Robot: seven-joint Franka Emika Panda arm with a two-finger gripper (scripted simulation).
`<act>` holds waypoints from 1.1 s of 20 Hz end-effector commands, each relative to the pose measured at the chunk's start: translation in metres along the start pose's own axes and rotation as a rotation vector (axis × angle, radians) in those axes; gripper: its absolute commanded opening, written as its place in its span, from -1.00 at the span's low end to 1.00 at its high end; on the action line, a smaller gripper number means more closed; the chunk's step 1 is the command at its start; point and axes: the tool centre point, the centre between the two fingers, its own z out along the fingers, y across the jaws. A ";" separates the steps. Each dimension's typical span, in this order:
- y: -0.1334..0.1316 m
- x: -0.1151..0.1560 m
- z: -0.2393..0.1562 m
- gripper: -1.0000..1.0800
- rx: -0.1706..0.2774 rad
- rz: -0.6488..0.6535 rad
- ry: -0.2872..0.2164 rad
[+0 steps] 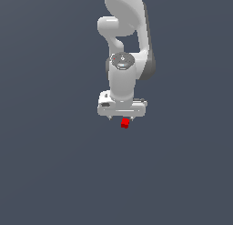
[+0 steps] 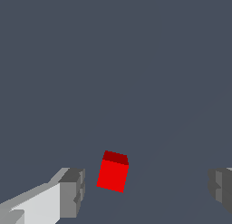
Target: Pick up the red cube and move it to a goal position.
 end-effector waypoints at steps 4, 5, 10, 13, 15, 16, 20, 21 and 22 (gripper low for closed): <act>-0.007 -0.021 0.044 0.92 -0.007 0.080 -0.011; -0.009 -0.025 0.053 0.92 -0.009 0.097 -0.013; -0.016 -0.042 0.091 0.92 -0.015 0.165 -0.021; -0.020 -0.049 0.107 0.92 -0.017 0.194 -0.025; -0.022 -0.052 0.114 0.92 -0.018 0.208 -0.027; -0.023 -0.053 0.117 0.92 -0.018 0.213 -0.027; -0.024 -0.055 0.123 0.92 -0.019 0.223 -0.029; -0.024 -0.055 0.123 -1.00 -0.019 0.223 -0.029; -0.024 -0.055 0.123 -1.00 -0.019 0.223 -0.029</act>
